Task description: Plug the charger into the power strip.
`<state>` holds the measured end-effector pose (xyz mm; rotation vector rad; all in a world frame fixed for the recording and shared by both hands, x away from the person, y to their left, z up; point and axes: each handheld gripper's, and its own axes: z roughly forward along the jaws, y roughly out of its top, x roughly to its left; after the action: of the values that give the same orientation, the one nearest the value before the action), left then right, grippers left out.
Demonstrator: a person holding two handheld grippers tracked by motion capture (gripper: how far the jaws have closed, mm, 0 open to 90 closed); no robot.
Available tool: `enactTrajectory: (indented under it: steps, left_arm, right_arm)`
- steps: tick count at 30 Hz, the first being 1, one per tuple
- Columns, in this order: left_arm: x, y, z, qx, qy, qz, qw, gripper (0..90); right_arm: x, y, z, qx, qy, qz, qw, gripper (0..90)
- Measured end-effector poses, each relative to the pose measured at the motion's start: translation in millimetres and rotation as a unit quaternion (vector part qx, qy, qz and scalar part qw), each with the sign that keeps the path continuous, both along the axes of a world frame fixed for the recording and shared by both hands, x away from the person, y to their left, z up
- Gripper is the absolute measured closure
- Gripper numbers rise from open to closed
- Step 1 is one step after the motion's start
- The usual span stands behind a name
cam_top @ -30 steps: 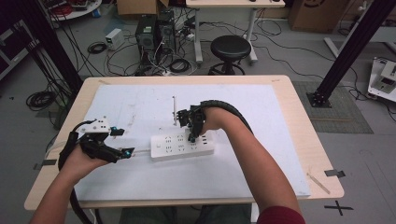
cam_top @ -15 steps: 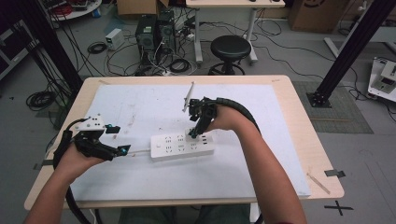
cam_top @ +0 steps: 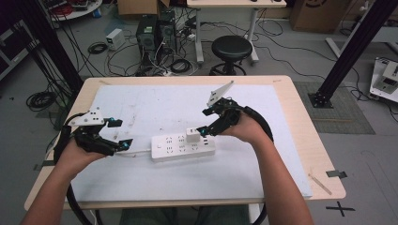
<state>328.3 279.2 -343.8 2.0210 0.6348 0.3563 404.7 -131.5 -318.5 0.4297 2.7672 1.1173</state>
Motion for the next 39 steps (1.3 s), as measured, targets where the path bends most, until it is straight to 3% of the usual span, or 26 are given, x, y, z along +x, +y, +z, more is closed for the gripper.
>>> enactTrajectory:
  steps: [1,3,7,8,9,10,15,22,25,39]
  left_arm:
    - [-0.6,-1.1,2.4,-0.002,-0.003,-0.005,1.0,14.0]
    - [-0.6,-1.5,3.4,-0.002,-0.006,-0.006,1.0,14.0]
    - [-1.5,-2.7,6.0,-0.005,-0.011,-0.008,0.9999,14.0]
    - [-1.9,-2.4,7.8,-0.009,-0.016,-0.01,0.9998,14.0]
    - [-1.9,-2.4,7.8,-0.009,-0.016,-0.01,0.9998,14.0]
    - [-1.9,-2.0,8.3,-0.014,-0.019,-0.01,0.9997,14.0]
    - [-0.1,-2.0,7.5,-0.016,-0.019,-0.009,0.9996,14.0]
    - [2.4,-5.2,4.5,-0.016,-0.017,-0.015,0.9996,14.0]
    - [2.7,-7.3,3.0,-0.017,-0.017,-0.016,0.9996,13.9]
    - [3.2,-11.5,4.5,-0.015,-0.016,-0.013,0.9997,14.0]
  right_arm:
    - [-7.7,-13.5,6.1,0.024,-0.02,-0.025,0.9992,21.3]
    - [-12.0,-20.6,8.6,0.037,-0.025,-0.036,0.9984,20.8]
    - [-15.3,-27.2,9.9,0.052,-0.023,-0.042,0.9975,20.8]
    - [-18.5,-36.6,9.6,0.078,-0.019,-0.049,0.9955,19.5]
    - [-18.5,-36.6,9.6,0.078,-0.019,-0.049,0.9955,19.5]
    - [-21.5,-43.3,7.9,0.096,-0.018,-0.053,0.9938,19.3]
    - [-29.0,-56.5,-1.4,0.119,-0.019,-0.063,0.9907,18.3]
    - [-36.4,-65.2,-9.9,0.132,-0.017,-0.069,0.9888,18.2]
    - [-42.5,-71.6,-13.0,0.144,-0.026,-0.074,0.9865,18.2]
    - [-45.1,-75.9,-11.8,0.143,-0.029,-0.08,0.986,18.3]
